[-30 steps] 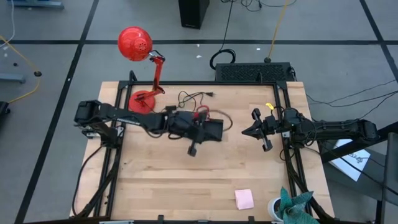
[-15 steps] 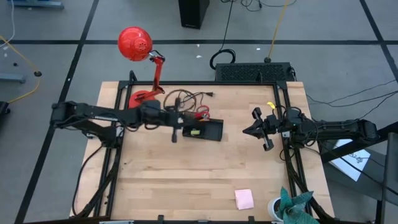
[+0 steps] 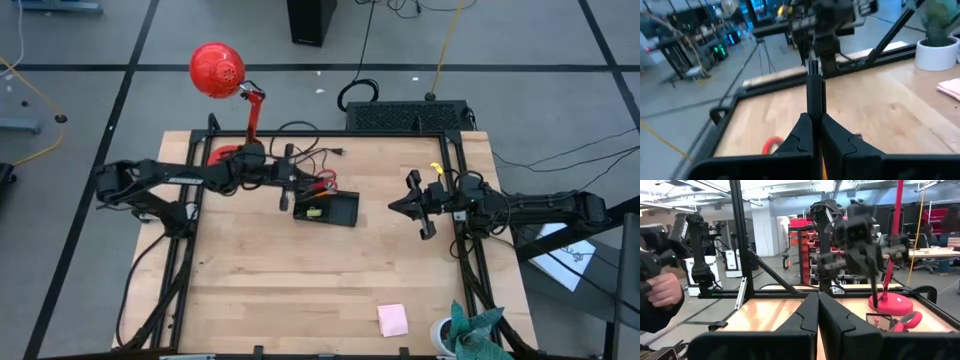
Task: Pick and place office supplies into organizer
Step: Put the black ballpen into the black desk organizer
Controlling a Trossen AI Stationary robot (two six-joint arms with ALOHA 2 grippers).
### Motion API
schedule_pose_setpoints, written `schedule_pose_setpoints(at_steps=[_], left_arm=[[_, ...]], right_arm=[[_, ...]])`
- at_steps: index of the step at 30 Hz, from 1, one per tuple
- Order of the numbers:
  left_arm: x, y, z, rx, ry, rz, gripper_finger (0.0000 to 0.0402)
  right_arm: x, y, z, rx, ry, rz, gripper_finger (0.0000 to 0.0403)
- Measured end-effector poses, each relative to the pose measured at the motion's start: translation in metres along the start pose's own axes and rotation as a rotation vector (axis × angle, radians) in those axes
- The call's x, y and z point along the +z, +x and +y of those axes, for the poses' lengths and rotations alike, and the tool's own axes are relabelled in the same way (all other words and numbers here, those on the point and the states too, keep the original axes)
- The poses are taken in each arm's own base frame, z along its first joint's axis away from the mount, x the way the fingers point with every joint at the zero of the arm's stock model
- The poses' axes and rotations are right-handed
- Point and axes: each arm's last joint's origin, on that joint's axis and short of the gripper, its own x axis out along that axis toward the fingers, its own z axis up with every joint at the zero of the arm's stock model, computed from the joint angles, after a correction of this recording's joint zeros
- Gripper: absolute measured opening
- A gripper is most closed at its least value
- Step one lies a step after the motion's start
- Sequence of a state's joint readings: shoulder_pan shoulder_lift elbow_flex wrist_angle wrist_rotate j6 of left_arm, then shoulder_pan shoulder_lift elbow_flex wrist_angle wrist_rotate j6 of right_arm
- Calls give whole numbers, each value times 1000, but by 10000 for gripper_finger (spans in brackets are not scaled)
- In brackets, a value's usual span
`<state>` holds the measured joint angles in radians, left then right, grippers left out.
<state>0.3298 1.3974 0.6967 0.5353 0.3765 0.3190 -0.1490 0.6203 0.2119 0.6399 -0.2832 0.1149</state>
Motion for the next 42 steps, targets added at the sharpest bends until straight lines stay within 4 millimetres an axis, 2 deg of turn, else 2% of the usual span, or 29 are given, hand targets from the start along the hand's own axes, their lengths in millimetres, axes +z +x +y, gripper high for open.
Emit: schedule_pose_setpoints(at_steps=[3,7,19,22,31,42], left_arm=[[-11,7,9,-16,-20,-34,9],[-32,16,14,-18,-76,11,13],[-67,32,7,-48,-131,130,8],[-70,33,6,-47,-126,139,7],[-71,32,8,-18,-151,153,39],[-73,32,7,10,-187,189,134]], right_arm=[[0,0,0,0,-3,1,0],[0,0,0,0,-3,0,0],[0,0,0,2,11,3,0],[-1,0,0,2,28,9,0],[-3,0,0,2,36,31,0],[-2,0,0,2,32,23,0]])
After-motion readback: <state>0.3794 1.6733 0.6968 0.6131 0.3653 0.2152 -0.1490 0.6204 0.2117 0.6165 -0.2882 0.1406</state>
